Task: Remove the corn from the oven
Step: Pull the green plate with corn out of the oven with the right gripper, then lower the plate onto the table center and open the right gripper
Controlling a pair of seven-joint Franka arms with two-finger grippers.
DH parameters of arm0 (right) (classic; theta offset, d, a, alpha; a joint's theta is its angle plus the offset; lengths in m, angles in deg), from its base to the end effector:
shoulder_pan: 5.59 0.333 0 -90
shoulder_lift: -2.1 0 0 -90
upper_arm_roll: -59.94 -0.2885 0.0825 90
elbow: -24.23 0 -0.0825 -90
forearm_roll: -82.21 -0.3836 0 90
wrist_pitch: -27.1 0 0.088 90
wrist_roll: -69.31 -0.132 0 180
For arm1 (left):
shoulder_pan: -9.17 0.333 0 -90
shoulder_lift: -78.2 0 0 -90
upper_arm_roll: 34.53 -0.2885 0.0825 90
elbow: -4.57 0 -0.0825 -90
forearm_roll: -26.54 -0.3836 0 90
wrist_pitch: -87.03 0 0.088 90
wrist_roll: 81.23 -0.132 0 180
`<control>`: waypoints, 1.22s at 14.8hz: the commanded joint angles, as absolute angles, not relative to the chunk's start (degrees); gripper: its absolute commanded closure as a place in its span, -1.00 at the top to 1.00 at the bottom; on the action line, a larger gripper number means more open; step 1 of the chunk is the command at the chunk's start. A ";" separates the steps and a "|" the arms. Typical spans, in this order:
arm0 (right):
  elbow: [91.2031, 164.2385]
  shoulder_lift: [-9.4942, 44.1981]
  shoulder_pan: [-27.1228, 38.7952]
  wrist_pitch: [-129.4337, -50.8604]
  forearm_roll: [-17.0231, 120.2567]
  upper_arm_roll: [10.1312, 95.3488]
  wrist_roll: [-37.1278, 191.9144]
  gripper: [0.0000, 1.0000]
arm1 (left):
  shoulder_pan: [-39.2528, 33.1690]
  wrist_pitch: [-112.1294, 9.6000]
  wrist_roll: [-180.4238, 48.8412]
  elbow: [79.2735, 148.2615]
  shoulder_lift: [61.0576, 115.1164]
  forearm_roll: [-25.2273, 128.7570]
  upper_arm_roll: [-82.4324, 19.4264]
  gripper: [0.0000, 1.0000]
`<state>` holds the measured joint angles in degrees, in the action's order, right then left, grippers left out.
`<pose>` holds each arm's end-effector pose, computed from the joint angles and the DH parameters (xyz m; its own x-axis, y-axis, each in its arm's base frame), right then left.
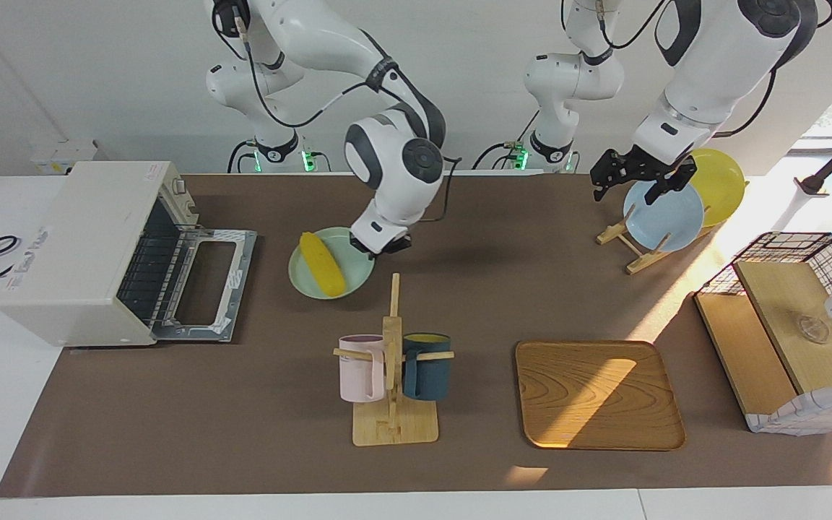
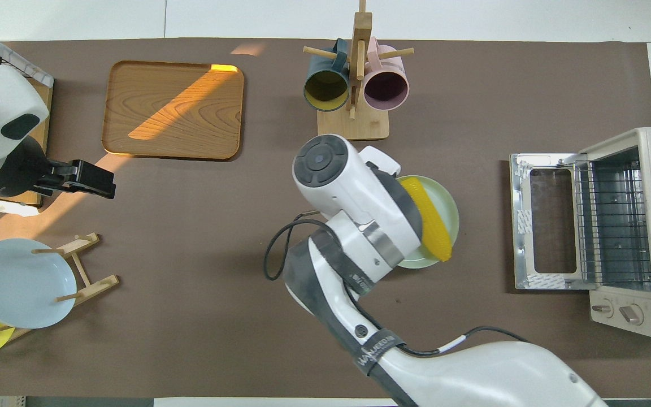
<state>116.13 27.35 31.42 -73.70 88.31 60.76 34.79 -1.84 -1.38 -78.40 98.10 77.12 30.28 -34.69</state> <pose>0.5105 0.3595 0.3063 0.9835 0.0418 -0.1758 0.0845 -0.9663 0.2430 0.5310 -0.1107 0.5514 0.9873 -0.1409 -0.0735 -0.1365 -0.9887 0.0617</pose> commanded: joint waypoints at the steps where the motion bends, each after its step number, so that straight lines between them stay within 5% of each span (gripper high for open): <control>1: 113.18 30.13 31.94 -76.08 84.94 60.73 32.48 -1.00 | -1.55 -2.00 -78.69 98.88 76.09 29.53 -34.44 1.00; 6: 118.01 29.70 33.79 -84.77 78.27 60.03 28.54 -1.00 | -1.55 -2.00 -78.77 98.88 76.09 29.53 -34.44 1.00; 9: 116.17 29.70 33.43 -84.17 76.40 60.12 28.35 -0.13 | -1.55 -2.00 -78.69 98.88 76.18 29.53 -34.44 1.00; 11: 114.15 29.70 33.17 -82.07 78.33 60.55 28.44 -0.11 | -1.55 -2.00 -78.77 98.88 76.18 29.53 -34.44 1.00; 13: 112.74 29.08 31.42 -77.69 84.02 60.64 29.05 -0.17 | -1.55 -2.00 -78.69 98.88 76.09 29.53 -34.44 1.00; 15: 114.05 25.67 29.14 -74.87 87.30 60.64 33.16 -1.00 | -1.55 -2.00 -78.69 98.96 76.18 29.53 -34.44 1.00; 18: 121.14 21.36 23.87 -73.79 88.88 60.73 37.75 -1.00 | -1.63 -1.65 -78.51 98.88 76.09 29.53 -34.44 1.00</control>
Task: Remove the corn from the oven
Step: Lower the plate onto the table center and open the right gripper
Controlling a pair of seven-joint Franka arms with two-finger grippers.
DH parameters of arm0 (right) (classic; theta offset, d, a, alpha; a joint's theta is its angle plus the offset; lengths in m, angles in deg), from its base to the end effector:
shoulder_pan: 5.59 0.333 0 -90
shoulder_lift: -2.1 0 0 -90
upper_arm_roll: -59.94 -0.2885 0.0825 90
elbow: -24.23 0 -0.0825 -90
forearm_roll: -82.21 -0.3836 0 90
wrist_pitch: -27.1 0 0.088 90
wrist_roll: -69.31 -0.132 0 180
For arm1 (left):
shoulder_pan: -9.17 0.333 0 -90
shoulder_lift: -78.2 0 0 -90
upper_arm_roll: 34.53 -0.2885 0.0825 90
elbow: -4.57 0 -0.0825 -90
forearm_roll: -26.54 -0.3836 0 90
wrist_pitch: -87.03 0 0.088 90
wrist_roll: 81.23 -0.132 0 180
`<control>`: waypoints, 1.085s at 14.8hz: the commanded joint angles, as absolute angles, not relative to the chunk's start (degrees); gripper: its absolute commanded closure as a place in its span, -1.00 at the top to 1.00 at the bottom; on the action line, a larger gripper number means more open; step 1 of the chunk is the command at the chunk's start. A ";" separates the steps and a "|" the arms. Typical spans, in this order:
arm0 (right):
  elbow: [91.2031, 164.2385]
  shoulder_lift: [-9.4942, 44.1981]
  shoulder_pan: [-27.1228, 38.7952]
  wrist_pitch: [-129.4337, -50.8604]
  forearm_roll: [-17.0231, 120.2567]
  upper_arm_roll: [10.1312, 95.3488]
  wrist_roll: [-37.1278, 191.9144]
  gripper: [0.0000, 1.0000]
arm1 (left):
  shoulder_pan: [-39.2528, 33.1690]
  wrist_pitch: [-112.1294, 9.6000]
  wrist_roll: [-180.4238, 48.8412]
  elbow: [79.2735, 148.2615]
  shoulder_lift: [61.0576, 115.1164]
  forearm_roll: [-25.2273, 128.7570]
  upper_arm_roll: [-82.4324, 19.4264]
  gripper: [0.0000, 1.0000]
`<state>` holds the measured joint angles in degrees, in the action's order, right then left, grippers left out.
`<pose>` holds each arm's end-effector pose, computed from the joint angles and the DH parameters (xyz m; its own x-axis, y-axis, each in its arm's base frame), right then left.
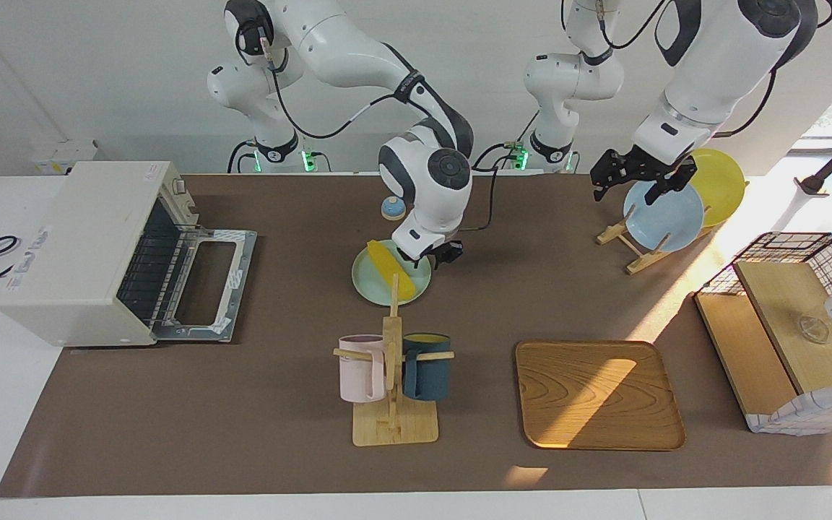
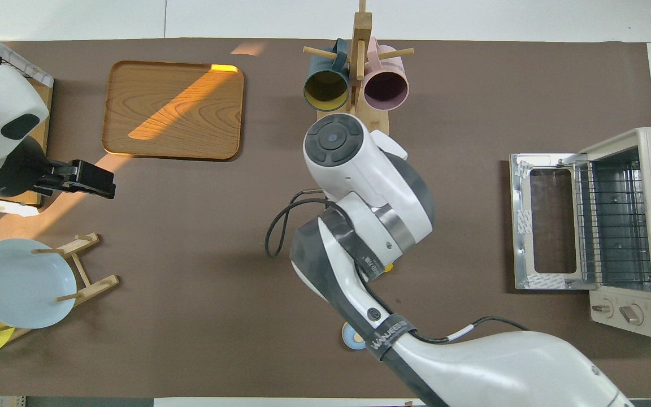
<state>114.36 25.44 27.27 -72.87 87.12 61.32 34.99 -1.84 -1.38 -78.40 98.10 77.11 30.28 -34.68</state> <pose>0.5415 0.3216 0.3398 0.9889 -0.0386 -0.1437 -0.0084 -0.9788 0.2047 0.5309 -0.1108 0.5515 0.9873 -0.1411 -0.0734 -0.1367 -0.9887 0.0617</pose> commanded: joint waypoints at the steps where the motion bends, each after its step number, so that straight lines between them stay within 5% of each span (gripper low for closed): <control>1: 124.05 20.30 22.20 -75.19 90.97 60.73 38.02 -1.00 | -1.72 -2.00 -78.60 98.96 76.09 29.53 -34.44 1.00; 8: 143.74 14.76 11.39 -86.35 98.89 60.64 38.63 -1.00 | -2.34 -2.44 -78.33 99.05 75.66 29.53 -34.35 1.00; 16: 147.45 13.70 6.54 -86.81 105.67 60.73 41.97 -1.00 | -9.52 -12.45 -60.53 106.69 73.63 31.02 -33.83 1.00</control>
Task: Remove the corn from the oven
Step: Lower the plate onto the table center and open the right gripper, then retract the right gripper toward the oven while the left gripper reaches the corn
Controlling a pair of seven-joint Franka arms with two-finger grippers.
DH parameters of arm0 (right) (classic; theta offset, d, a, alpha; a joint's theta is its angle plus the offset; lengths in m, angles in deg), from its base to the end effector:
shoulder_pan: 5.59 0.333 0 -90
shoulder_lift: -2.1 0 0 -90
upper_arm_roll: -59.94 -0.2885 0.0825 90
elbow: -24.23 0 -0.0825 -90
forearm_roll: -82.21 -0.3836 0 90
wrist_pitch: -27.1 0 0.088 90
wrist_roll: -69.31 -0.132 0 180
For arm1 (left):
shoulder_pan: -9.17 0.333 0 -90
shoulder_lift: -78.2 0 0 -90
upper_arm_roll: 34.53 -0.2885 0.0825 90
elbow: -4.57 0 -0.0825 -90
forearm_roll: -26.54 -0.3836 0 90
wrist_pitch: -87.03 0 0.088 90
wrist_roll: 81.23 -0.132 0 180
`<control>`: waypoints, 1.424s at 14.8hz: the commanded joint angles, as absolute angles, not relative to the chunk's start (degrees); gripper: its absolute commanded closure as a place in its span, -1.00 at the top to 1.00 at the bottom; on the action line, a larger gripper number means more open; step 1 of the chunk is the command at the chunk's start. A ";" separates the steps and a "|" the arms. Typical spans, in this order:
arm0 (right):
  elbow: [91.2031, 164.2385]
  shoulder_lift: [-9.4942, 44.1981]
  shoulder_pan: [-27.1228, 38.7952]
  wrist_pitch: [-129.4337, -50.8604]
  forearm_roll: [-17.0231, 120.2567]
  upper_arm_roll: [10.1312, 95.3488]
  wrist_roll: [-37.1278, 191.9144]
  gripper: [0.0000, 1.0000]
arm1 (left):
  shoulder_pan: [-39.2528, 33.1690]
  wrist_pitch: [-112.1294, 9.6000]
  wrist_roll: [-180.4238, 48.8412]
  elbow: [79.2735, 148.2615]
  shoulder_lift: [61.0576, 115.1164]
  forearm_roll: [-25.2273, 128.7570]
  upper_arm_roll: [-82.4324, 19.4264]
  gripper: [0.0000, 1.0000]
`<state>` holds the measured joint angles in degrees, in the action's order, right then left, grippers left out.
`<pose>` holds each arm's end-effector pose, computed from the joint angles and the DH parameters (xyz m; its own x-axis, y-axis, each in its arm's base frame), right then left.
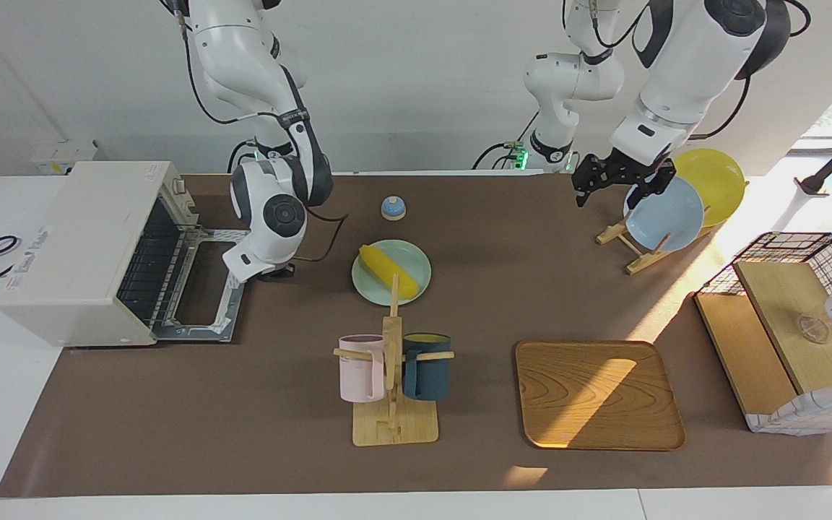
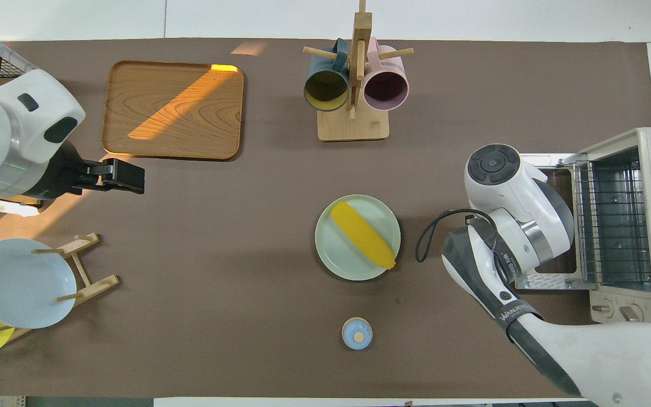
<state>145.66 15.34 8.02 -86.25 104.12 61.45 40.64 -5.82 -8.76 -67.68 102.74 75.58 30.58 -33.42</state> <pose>0.5109 0.0764 0.2336 0.9715 -0.1149 -0.2076 -0.0169 -0.9063 0.4224 0.5237 -0.1603 0.5386 0.9992 -0.0379 -0.0124 -0.0370 -0.9970 0.0682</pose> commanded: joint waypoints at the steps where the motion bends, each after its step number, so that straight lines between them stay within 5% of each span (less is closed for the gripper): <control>1: 147.45 13.70 6.37 -86.81 105.85 60.73 42.41 -1.00 | -11.46 -13.94 -56.58 107.74 73.72 31.28 -33.83 1.00; 5: 147.19 13.35 6.45 -85.67 107.86 60.73 43.29 -1.00 | -18.14 -21.50 -43.65 112.84 74.68 34.71 -33.83 1.00; 14: 143.15 3.70 0.05 -74.95 108.49 60.64 64.18 -1.00 | -35.98 -45.12 -4.65 114.52 89.43 34.80 -33.92 1.00; 21: 143.06 -2.20 -6.55 -72.66 107.96 60.64 76.24 -1.00 | -39.08 -52.54 12.61 111.27 98.68 34.36 -34.44 1.00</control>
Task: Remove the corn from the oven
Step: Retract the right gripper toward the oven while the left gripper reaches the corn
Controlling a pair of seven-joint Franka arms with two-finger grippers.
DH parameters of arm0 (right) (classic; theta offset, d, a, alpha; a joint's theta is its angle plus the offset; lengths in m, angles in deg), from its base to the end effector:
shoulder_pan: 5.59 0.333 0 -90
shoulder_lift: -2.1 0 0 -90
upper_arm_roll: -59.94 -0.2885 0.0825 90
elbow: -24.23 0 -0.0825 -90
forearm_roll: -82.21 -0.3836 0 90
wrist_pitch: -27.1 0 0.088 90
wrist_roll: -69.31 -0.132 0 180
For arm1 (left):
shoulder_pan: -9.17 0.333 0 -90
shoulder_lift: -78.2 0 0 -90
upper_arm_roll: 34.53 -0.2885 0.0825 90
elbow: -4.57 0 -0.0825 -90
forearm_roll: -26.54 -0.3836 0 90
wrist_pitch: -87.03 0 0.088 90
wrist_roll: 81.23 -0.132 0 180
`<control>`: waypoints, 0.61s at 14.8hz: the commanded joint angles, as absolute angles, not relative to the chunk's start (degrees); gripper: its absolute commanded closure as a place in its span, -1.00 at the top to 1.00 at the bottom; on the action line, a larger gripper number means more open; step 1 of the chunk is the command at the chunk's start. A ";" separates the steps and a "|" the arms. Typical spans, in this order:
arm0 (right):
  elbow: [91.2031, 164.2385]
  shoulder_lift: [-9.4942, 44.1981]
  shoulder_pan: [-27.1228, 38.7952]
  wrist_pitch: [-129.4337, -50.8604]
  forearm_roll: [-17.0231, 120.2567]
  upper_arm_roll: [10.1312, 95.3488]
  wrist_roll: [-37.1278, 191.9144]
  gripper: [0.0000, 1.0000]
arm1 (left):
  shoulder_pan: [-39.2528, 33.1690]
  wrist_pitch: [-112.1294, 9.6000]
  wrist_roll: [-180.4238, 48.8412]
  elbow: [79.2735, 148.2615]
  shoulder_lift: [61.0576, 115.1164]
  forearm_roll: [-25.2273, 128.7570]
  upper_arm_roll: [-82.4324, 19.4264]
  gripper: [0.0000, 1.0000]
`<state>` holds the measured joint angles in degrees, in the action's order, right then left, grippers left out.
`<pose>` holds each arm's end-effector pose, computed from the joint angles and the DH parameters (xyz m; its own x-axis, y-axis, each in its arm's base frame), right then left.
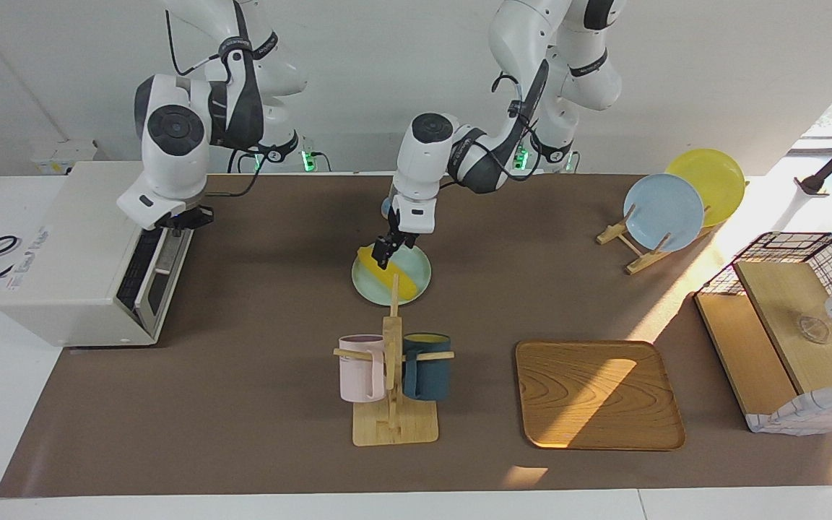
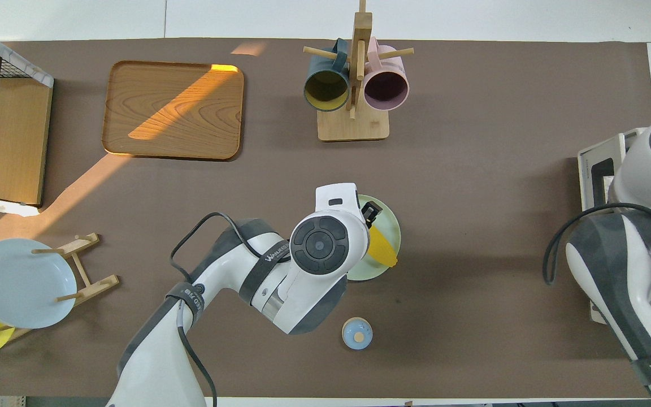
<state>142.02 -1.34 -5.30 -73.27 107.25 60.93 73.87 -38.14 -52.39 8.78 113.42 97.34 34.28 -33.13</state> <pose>0.5058 -0.0545 0.4033 0.9482 0.1367 -0.2867 0.2396 -0.9005 0.3630 0.4196 -0.4808 0.2957 0.6881 0.7166 -0.1141 0.7230 -0.6636 0.1920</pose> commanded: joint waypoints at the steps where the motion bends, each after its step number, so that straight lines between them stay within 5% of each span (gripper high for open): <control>1: 142.80 -3.25 -6.56 -71.70 107.52 60.73 76.42 -1.00 | -38.99 -52.37 15.16 110.22 99.29 34.36 -34.62 1.00; 3: 139.65 -5.62 -6.56 -67.32 103.42 60.73 77.56 -1.00 | -39.08 -52.45 19.82 107.50 102.10 33.93 -35.06 1.00; 6: 130.78 -7.13 -6.47 -58.88 93.83 60.82 78.36 -0.56 | -39.08 -52.10 20.89 106.35 102.99 32.78 -35.15 1.00; 8: 128.04 -6.95 -6.55 -58.15 89.96 60.73 78.36 0.03 | -38.99 -52.80 20.98 106.70 104.03 32.61 -35.15 1.00; 9: 127.60 -6.95 -6.56 -58.76 86.72 60.73 78.10 0.63 | -39.08 -53.15 21.07 106.79 104.30 32.60 -35.15 1.00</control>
<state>129.77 -8.12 -5.94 -59.04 91.61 60.92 76.77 -38.21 -52.66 19.51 107.75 102.74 33.70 -34.32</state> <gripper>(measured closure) 0.705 0.000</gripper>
